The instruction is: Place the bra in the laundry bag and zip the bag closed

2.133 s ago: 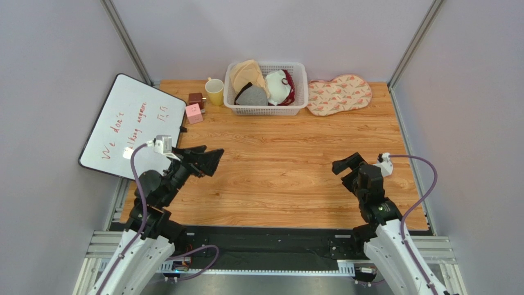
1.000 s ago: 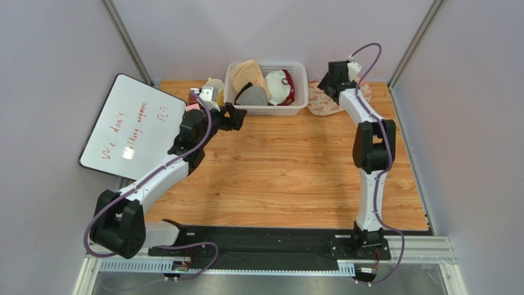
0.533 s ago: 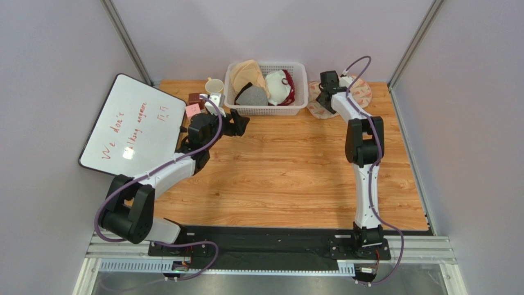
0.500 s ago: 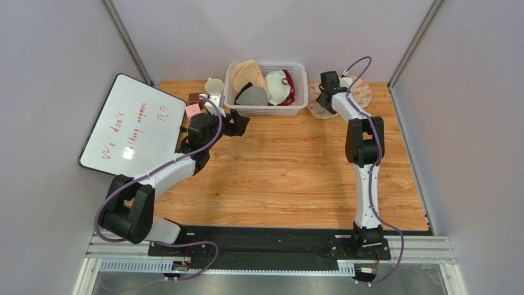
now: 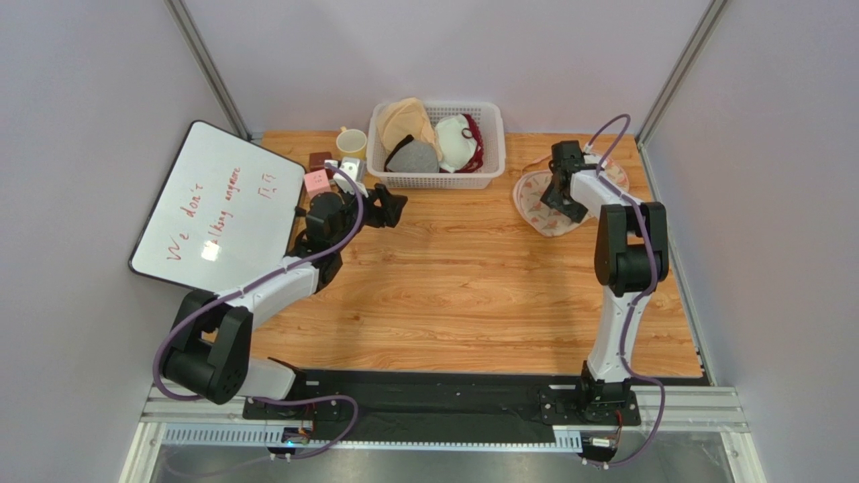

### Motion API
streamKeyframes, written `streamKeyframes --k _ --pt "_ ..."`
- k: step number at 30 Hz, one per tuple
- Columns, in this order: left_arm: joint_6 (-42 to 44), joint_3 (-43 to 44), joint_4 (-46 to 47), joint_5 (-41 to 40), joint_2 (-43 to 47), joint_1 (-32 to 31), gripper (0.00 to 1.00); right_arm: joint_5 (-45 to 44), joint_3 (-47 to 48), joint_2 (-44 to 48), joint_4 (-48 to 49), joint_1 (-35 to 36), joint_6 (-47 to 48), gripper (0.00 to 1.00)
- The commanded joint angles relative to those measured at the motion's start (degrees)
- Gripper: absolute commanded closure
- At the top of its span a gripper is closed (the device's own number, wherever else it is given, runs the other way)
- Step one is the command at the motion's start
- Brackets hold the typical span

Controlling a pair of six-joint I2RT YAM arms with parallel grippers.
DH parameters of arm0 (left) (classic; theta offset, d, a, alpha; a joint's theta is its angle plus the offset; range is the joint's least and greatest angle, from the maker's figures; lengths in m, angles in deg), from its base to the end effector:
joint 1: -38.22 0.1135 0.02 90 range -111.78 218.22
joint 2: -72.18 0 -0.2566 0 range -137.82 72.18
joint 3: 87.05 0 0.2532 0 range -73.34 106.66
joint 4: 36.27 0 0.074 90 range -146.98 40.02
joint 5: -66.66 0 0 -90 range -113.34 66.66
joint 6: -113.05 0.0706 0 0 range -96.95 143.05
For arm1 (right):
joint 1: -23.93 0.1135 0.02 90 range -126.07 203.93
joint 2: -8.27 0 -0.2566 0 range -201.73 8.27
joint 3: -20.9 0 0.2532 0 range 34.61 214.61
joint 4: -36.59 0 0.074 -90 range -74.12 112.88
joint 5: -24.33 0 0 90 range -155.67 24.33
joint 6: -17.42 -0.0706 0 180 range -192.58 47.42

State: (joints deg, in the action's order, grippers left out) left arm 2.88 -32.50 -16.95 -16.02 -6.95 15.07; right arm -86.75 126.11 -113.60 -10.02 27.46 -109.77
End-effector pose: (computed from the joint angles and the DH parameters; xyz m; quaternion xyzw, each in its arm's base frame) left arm 0.3139 -0.1440 0.2470 0.0622 0.7359 -0.2921 0.6076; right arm 0.4617 0.0030 0.1339 0.3174 0.9033 -0.0878 0.2750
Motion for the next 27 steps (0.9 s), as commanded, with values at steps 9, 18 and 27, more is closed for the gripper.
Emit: streamKeyframes --k 9,18,27 --pt "1.3 -0.8 5.1 1.0 1.7 0.0 0.21 -0.6 -9.0 19.5 3.7 4.7 12.8 0.32" --pt "1.4 -0.5 4.9 1.8 1.8 0.1 0.21 1.9 6.4 4.8 2.7 9.1 10.3 0.38" --pt "0.4 2.1 4.4 7.9 -0.8 0.0 0.21 -0.3 7.1 0.4 3.8 9.0 10.3 0.65"
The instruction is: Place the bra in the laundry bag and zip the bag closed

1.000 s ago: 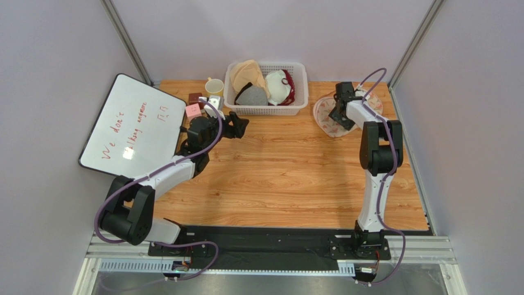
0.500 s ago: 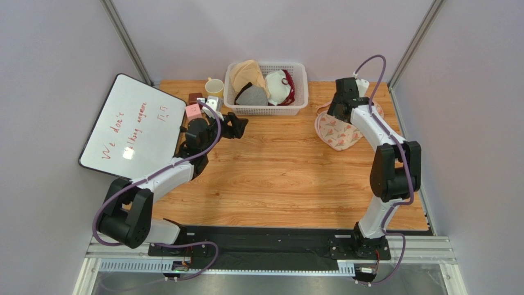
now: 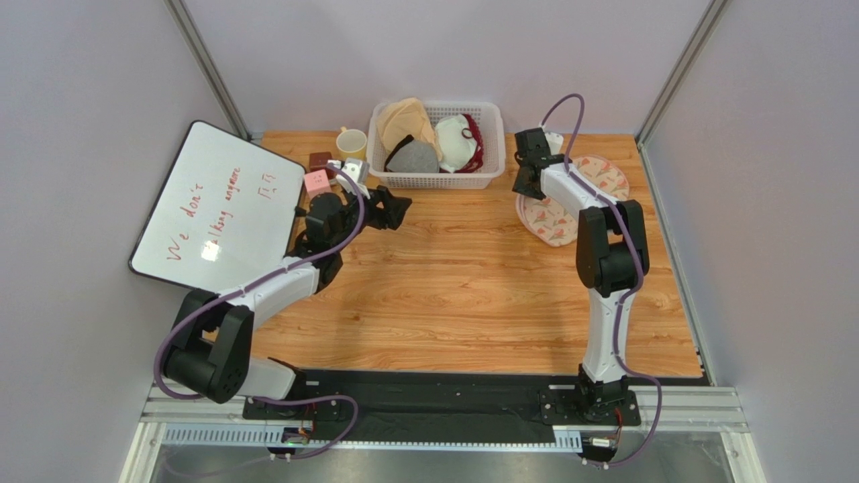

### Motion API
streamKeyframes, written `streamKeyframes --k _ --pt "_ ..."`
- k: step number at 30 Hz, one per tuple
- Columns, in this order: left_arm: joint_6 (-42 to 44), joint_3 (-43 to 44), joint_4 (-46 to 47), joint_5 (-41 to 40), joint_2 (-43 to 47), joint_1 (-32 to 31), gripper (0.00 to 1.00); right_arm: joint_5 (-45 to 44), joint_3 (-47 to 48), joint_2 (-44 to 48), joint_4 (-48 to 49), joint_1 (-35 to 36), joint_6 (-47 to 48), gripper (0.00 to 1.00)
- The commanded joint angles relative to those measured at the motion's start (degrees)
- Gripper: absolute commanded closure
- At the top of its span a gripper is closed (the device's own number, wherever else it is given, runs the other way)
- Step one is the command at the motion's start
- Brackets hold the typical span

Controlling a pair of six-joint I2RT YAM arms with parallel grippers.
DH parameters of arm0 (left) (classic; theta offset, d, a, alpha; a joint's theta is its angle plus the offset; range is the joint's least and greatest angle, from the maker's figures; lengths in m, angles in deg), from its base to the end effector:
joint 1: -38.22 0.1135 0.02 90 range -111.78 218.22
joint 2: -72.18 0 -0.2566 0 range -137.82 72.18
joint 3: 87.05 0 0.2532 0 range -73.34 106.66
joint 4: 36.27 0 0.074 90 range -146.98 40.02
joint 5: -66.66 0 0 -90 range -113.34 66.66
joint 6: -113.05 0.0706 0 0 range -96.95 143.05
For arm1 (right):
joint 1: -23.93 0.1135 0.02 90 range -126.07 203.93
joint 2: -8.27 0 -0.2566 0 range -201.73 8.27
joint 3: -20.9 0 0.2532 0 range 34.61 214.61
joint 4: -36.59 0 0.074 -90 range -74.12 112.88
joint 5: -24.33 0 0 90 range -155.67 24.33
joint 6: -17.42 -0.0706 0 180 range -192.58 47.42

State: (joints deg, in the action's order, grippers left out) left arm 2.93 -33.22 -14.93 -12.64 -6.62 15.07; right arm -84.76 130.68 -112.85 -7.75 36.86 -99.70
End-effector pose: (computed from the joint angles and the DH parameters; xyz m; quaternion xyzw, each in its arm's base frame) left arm 0.3100 -0.1468 0.2492 0.0830 0.7240 -0.3144 0.6083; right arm 0.4732 0.0849 0.1672 0.1649 0.9290 -0.0492 0.3276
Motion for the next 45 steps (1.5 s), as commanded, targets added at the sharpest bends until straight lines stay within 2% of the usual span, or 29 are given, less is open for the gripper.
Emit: streamKeyframes --k 1,5,6,8,9,11,16,20,22,25,31,36,39,45 --pt "0.3 3.2 2.3 5.6 -2.0 0.0 0.21 -2.4 2.5 -0.6 1.5 -0.3 0.3 0.64" --pt "1.0 8.8 -1.1 10.4 -6.0 -2.1 0.24 -2.4 2.4 -2.0 1.5 -0.3 0.6 0.68" --pt "2.1 10.1 -2.2 11.5 -8.0 -2.9 0.25 -2.4 2.2 -1.9 1.4 -0.4 0.7 0.78" --pt "2.7 13.6 -4.5 13.2 -10.0 -5.0 0.26 -2.6 0.6 -0.3 1.6 -0.3 1.3 0.90" --pt "2.8 14.5 -5.1 13.6 -12.0 -5.4 0.27 -2.6 -0.3 1.0 2.0 -0.3 2.5 1.00" --pt "1.8 16.7 -5.8 14.7 -13.6 -6.5 0.27 -1.7 -4.5 3.6 3.6 -0.4 4.3 1.00" --pt "-2.3 23.0 -9.9 17.4 -21.1 -7.8 0.29 1.9 -16.8 17.9 7.8 -0.3 8.4 1.00" --pt "-4.0 30.1 -16.8 10.9 -25.7 -10.3 0.30 4.2 -28.5 29.3 10.8 -0.1 8.7 1.00" --pt "-5.0 31.9 -19.0 10.6 -27.9 -11.9 0.30 7.6 -35.1 35.6 13.7 -0.1 8.5 1.00" --pt "-8.8 33.0 -16.8 13.1 -30.1 -13.7 0.29 11.9 -41.8 41.6 16.0 -0.2 7.8 1.00" --pt "-12.7 33.4 -16.1 12.9 -33.5 -16.1 0.24 17.9 -53.9 52.5 19.2 -0.2 2.5 1.00" --pt "-14.1 34.6 -19.6 11.8 -36.2 -16.7 0.20 18.2 -59.9 66.3 18.9 -0.3 -1.1 1.00" --pt "-15.0 37.7 -21.0 14.3 -39.6 -17.4 0.19 18.0 -63.1 74.5 17.8 -0.4 -3.4 1.00" --pt "-18.3 42.1 -23.2 13.6 -44.9 -20.4 0.22 14.4 -67.4 84.3 13.8 -1.3 -6.7 1.00"
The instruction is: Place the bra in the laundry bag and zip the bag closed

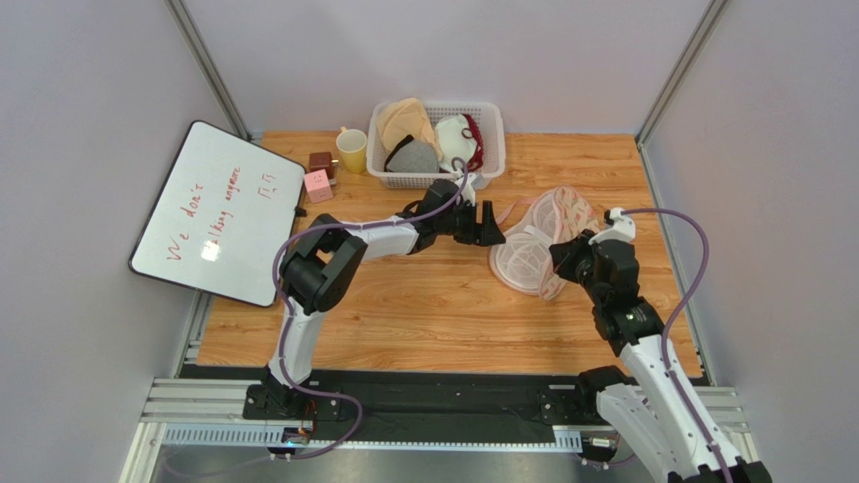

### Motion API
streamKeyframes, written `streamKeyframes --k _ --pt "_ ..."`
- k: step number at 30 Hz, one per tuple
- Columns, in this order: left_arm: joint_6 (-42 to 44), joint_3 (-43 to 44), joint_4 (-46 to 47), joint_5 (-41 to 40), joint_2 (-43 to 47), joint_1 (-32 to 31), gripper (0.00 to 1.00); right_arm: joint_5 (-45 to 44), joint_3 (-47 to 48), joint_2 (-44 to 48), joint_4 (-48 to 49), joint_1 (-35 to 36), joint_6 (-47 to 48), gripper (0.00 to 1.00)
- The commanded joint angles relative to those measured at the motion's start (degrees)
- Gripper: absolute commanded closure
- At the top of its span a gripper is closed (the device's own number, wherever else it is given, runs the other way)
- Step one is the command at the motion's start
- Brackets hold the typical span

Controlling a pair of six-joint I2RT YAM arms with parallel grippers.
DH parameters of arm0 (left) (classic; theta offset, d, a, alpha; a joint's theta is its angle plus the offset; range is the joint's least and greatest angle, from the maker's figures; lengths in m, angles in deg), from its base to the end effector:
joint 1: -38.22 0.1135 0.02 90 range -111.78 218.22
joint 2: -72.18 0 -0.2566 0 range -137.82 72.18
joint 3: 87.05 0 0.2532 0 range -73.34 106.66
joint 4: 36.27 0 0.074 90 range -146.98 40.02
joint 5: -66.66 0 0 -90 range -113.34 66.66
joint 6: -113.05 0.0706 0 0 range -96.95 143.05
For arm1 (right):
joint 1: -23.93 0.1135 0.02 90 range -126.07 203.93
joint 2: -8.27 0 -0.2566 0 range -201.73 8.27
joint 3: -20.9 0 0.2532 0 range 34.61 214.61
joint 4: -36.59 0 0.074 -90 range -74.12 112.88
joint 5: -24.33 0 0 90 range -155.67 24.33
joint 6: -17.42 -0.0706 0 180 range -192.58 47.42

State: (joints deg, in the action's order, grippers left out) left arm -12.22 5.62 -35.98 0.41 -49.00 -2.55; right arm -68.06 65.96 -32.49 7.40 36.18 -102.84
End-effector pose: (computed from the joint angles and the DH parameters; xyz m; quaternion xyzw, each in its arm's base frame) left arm 0.3582 -0.3464 0.1466 0.1458 0.8338 -0.4486 0.2870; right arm 0.2051 0.0415 0.2392 0.1430 0.8305 0.1786 0.5078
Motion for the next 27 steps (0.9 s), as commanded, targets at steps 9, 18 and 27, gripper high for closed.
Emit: streamKeyframes --k 9,18,27 --pt "-3.5 5.8 -6.9 -3.8 -5.1 -3.8 0.56 -7.8 -7.2 16.8 -8.8 -1.7 -11.7 1.00" --pt "-2.9 5.2 -7.8 -5.8 -4.5 -3.9 0.87 -32.7 -2.4 18.4 -40.5 -1.7 -37.1 0.94" --pt "-1.6 3.0 -7.8 -8.1 -1.4 -3.9 0.88 -33.5 2.8 10.4 -43.4 -1.7 -37.1 0.26"
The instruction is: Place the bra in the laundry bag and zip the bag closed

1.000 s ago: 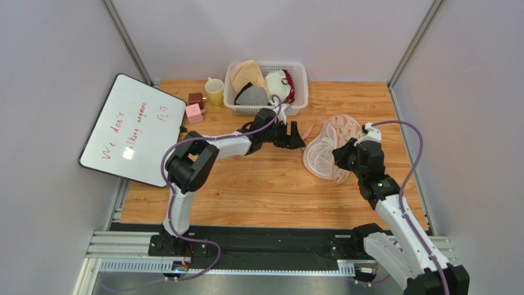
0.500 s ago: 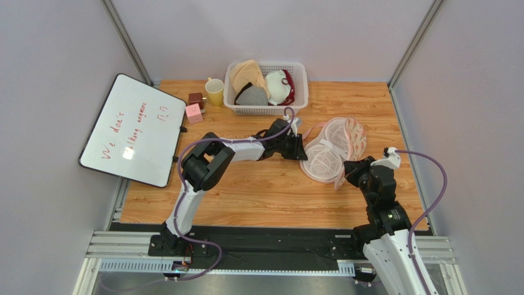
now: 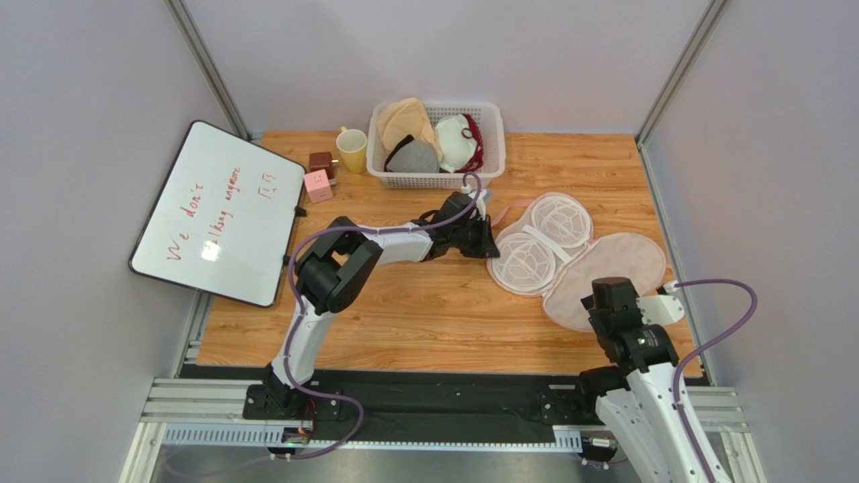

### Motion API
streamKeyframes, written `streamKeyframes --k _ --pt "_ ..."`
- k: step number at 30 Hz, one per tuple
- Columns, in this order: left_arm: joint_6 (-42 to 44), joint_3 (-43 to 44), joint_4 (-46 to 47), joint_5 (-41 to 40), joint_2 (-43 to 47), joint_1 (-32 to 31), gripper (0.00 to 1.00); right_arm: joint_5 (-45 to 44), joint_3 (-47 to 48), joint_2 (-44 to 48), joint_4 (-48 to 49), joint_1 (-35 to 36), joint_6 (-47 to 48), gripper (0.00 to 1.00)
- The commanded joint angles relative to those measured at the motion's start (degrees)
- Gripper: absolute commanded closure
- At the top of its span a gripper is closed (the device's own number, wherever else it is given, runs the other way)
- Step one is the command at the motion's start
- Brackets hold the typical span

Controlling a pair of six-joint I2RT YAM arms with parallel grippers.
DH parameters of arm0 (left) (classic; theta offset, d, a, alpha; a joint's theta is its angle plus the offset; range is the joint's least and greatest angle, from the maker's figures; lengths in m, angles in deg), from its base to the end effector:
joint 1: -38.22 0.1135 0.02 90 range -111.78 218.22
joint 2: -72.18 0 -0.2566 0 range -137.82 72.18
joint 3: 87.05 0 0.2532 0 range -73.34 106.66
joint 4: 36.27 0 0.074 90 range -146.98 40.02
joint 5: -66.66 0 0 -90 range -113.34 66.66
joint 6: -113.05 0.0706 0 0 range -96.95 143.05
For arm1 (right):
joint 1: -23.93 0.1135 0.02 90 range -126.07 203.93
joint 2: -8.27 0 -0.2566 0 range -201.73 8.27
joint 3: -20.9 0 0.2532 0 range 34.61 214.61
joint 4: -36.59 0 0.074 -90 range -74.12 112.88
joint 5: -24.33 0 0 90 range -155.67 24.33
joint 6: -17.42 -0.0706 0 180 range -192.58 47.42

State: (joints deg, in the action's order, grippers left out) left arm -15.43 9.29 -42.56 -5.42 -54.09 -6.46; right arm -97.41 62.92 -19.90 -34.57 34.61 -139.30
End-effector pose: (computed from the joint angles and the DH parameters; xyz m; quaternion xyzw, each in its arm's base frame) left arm 0.3439 -0.3706 0.1106 0.1180 0.8759 -0.4004 0.2420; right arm 0.1170 -0.0157 0.1824 0.5015 0.7787 -0.0355 0.3753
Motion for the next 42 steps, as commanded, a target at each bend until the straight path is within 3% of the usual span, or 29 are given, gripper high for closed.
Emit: streamKeyframes --k 1,6,8,9,11,12,13,15,16,17,19,24,27,30,31,33,34,35,38,42 --pt "1.6 -0.7 -1.4 -2.4 3.8 0.1 0.88 -4.8 6.8 -2.9 -1.3 -0.2 1.7 0.24" --pt "1.2 -1.1 -1.8 -2.2 4.0 0.1 0.87 -10.0 12.0 -6.1 1.1 -0.2 8.4 0.05" --pt "1.0 -2.1 -1.4 -2.7 5.0 0.1 0.87 -9.4 14.0 -8.9 2.3 -0.1 13.6 0.03" --pt "0.9 -3.6 -0.9 -3.0 5.5 0.1 0.86 -5.5 14.1 -10.0 7.5 -0.2 16.9 0.03" --pt "0.7 -5.2 0.5 -3.6 7.2 0.2 0.75 -0.4 14.5 -12.7 11.4 -0.2 24.0 0.04" --pt "0.8 -6.2 0.8 -3.6 7.9 0.2 0.69 7.0 14.3 -13.2 16.6 0.0 27.3 0.04" --pt "1.6 -6.8 1.2 -3.2 9.6 0.4 0.51 10.8 14.1 -13.8 19.9 -0.1 30.5 0.04" --pt "2.8 -8.7 2.0 -4.0 12.0 0.3 0.41 16.8 13.6 -15.2 26.7 0.0 33.7 0.05" --pt "4.5 -9.1 2.0 -4.6 15.2 0.5 0.28 18.5 13.3 -16.0 29.8 0.0 35.2 0.05" --pt "5.9 -9.2 0.9 -5.1 17.0 0.7 0.23 20.4 13.4 -17.1 35.8 -0.1 36.3 0.05" --pt "8.4 -8.9 -1.1 -7.2 22.7 1.3 0.11 24.3 16.0 -23.7 38.8 0.0 39.2 0.05" --pt "12.5 -6.2 -5.8 -8.9 33.6 6.5 0.10 28.8 32.7 -42.2 45.5 0.6 42.5 0.06" --pt "10.7 -4.9 -4.8 -6.5 38.4 13.5 0.11 29.9 42.4 -56.1 48.4 2.1 44.4 0.07" --pt "11.3 -1.8 -5.1 -8.2 39.5 19.5 0.12 34.3 60.1 -72.8 46.3 3.2 45.4 0.10" --pt "12.0 -0.9 -5.5 -9.3 39.3 21.7 0.12 35.3 70.0 -76.6 45.4 3.4 45.4 0.11" --pt "13.9 1.4 -7.0 -11.7 38.8 23.6 0.12 38.0 80.7 -88.8 41.3 4.4 45.6 0.13" --pt "14.7 1.8 -7.2 -12.3 38.3 24.8 0.12 38.9 93.5 -92.6 39.3 4.7 46.0 0.15" --pt "15.9 1.8 -7.0 -12.7 38.1 25.3 0.12 39.3 99.2 -100.6 35.3 5.7 46.4 0.16" --pt "21.4 0.9 -7.2 -16.9 37.0 25.5 0.13 40.7 115.6 -109.5 33.2 7.9 47.0 0.18" --pt "25.5 -1.8 -9.5 -22.1 35.9 26.1 0.14 41.2 110.6 -112.1 40.7 10.8 51.0 0.20"
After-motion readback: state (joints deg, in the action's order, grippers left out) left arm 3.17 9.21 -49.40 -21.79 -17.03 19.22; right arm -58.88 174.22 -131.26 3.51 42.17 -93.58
